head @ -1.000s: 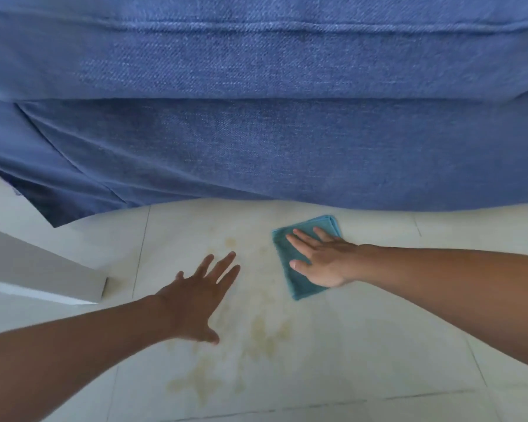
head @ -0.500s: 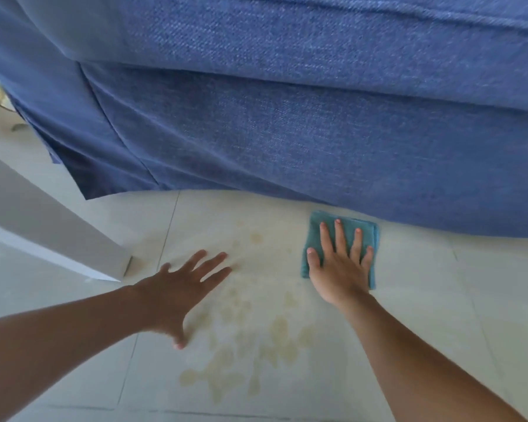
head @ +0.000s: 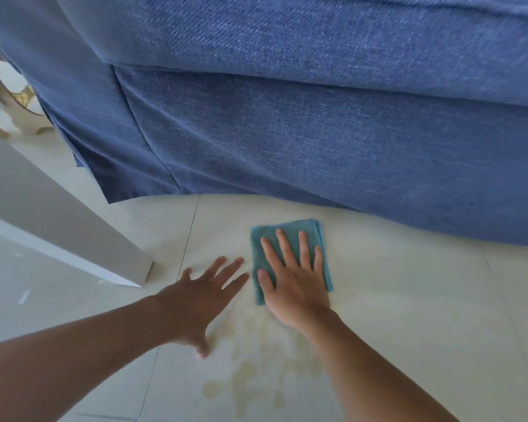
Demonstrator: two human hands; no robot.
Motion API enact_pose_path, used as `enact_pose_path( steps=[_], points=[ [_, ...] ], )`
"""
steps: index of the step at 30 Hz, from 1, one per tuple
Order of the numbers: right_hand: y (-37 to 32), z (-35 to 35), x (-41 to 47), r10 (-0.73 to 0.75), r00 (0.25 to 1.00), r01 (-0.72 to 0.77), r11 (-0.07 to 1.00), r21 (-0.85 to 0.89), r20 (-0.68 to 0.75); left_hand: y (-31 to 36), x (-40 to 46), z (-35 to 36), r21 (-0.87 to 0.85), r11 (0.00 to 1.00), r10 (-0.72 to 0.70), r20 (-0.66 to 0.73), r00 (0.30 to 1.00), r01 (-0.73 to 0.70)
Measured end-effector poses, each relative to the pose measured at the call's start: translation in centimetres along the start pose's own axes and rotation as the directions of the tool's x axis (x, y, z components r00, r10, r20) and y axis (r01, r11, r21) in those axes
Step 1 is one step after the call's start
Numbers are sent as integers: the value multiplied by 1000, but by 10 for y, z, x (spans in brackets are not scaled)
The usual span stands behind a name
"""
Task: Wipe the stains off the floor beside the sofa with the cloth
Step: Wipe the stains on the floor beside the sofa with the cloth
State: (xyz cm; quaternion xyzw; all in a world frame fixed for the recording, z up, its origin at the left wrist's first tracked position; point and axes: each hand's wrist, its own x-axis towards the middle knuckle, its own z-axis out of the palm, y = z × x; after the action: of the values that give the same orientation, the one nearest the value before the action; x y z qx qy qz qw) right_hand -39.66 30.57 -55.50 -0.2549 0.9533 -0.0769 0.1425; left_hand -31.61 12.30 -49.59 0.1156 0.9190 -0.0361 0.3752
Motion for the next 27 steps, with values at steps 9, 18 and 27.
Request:
enact_pose_path(
  steps=[9, 18, 27],
  points=[
    [144, -29, -16, 591, 806, -586, 805, 91, -27, 0, -4, -1, 38, 999, 17, -12, 1000, -17],
    [107, -46, 49, 493, 868, -496, 867, 57, 56, 1, -4, -6, 32, 999, 20, 9, 1000, -20],
    [1, -14, 38, -49, 995, 51, 998, -25, 92, -8, -37, 17, -92, 996, 20, 20, 1000, -18]
  ],
)
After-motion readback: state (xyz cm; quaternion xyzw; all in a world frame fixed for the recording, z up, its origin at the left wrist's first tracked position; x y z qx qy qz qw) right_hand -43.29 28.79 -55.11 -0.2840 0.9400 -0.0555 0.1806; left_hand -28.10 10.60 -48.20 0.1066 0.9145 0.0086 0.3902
